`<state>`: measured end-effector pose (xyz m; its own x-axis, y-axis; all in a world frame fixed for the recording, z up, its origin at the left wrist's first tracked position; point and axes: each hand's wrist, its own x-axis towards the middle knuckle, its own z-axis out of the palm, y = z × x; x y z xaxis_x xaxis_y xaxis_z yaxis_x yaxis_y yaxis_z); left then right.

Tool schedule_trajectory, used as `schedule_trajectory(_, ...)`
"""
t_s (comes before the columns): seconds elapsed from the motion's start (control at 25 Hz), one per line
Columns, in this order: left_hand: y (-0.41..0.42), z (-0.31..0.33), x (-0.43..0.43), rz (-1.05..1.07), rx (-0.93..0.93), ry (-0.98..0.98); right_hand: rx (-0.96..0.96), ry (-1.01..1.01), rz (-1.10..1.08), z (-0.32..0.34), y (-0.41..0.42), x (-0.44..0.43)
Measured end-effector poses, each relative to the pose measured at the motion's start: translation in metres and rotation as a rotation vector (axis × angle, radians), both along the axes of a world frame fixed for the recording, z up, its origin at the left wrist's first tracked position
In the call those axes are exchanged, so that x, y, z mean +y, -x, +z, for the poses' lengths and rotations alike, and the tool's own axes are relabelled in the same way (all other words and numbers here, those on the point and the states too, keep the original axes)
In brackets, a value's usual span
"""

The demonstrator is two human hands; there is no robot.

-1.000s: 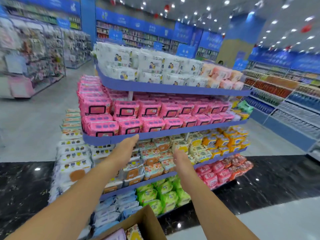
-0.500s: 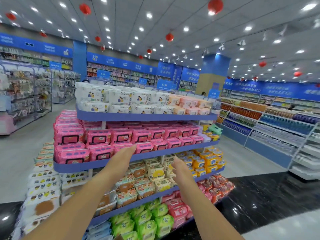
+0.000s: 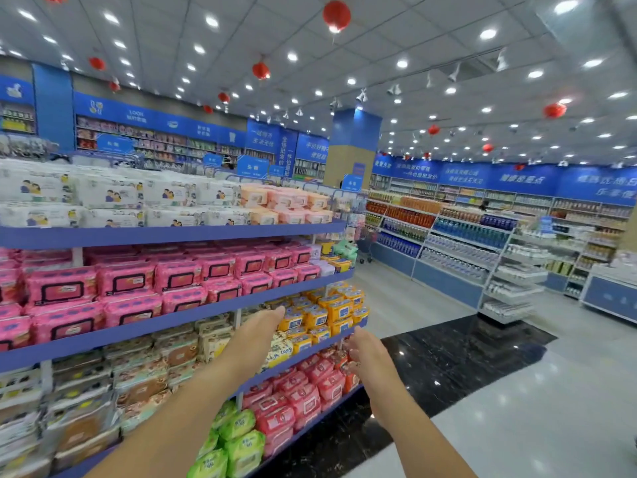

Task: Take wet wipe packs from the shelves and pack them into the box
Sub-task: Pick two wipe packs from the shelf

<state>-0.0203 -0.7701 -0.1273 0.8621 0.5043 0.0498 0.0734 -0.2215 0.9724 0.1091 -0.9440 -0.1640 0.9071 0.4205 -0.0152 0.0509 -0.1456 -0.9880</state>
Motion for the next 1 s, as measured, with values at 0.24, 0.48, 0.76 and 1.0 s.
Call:
schedule_trajectory(0.24,-0.075,0.03,0.019,0.035,-0.014,-0.039,0.018,-0.01,0.012,0.021,-0.075,0.009)
schedule_trajectory(0.48,-0.144,0.04,0.06,0.082,-0.03,-0.1,-0.028,-0.023,0.034,0.038,-0.159,0.058)
schedule_trajectory(0.76,-0.205,0.029,0.094,0.197,0.036,-0.138,-0.012,-0.07,0.139,0.041,-0.238,0.108)
schedule_trajectory(1.0,-0.248,-0.007,0.093,0.317,0.069,-0.039,0.04,-0.037,0.229,0.017,-0.299,0.119)
